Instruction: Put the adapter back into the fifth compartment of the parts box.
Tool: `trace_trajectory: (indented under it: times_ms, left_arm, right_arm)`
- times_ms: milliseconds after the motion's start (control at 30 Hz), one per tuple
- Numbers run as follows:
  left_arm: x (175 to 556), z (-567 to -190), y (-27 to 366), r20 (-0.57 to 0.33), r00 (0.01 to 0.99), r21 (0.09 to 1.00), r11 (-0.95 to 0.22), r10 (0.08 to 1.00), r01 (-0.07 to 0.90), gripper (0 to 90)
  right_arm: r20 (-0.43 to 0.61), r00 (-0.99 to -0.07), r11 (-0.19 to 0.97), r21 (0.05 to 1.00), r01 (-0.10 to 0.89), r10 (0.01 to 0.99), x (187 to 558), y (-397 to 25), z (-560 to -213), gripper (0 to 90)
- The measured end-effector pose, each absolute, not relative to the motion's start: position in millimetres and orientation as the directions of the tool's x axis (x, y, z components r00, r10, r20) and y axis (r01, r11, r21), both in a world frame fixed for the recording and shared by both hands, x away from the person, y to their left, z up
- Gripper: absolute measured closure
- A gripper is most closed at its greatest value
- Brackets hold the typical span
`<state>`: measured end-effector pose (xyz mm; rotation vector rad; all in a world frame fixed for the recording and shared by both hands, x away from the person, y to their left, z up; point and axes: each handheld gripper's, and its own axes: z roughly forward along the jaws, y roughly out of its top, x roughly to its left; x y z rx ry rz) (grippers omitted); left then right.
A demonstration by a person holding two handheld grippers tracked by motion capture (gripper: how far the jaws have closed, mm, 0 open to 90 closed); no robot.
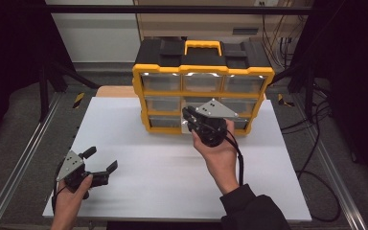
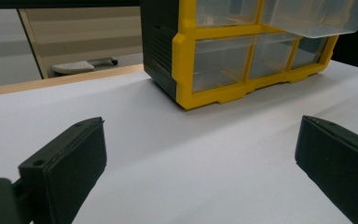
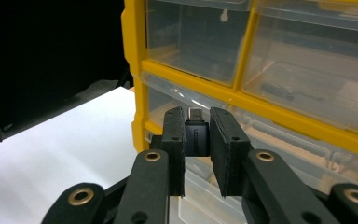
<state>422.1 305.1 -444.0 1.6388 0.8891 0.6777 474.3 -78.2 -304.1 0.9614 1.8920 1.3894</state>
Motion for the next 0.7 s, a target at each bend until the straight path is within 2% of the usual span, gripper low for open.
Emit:
trace_trajectory:
  times_ms: [700]
  left_arm:
    - [422,-444,305,-0.014,0.554,0.971,-0.121,0.832,0.206,1.6]
  right_arm:
    - [-0.032,-0.524,0.162,0.965,0.204,0.851,478,-99,-299,76.3]
